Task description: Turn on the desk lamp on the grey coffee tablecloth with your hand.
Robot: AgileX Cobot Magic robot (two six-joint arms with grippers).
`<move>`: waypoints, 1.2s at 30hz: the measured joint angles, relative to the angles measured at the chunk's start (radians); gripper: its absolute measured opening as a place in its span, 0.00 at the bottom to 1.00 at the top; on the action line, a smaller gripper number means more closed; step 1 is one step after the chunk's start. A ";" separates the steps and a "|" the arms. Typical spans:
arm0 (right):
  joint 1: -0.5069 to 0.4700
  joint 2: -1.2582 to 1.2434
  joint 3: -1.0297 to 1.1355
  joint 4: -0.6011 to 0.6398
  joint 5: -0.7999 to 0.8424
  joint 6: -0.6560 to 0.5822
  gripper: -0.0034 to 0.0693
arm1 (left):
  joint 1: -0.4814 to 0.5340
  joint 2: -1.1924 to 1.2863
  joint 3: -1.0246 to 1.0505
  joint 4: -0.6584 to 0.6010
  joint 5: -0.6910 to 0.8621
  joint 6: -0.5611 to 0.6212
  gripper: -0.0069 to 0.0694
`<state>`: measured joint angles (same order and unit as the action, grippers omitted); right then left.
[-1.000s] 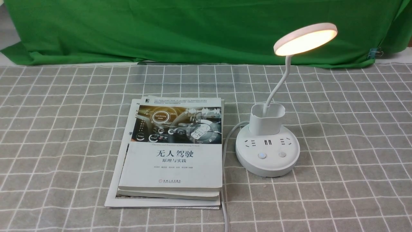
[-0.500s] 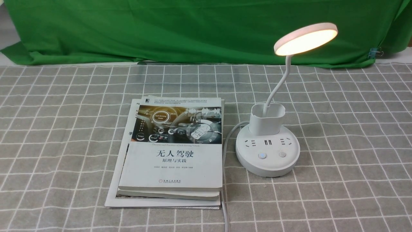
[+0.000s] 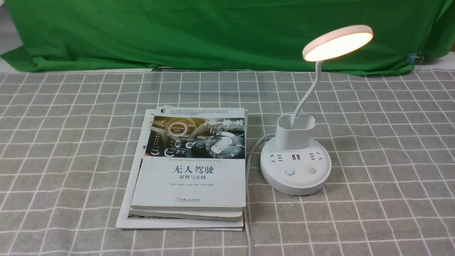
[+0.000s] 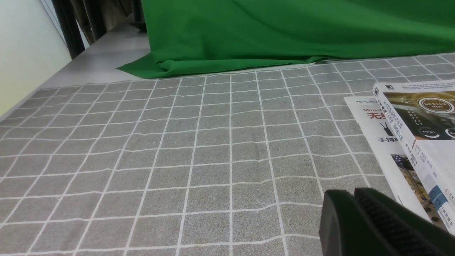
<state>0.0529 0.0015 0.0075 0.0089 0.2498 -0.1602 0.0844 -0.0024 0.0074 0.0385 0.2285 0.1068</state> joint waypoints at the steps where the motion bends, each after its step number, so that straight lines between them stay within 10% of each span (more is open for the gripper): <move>1: 0.000 0.000 0.000 0.000 0.000 0.000 0.12 | 0.000 0.000 0.000 0.000 0.000 0.000 0.12; 36: 0.000 0.000 0.000 0.000 0.000 0.000 0.26 | 0.000 0.000 0.000 0.000 0.000 0.000 0.12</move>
<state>0.0529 0.0015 0.0075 0.0089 0.2498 -0.1602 0.0844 -0.0024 0.0074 0.0385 0.2285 0.1066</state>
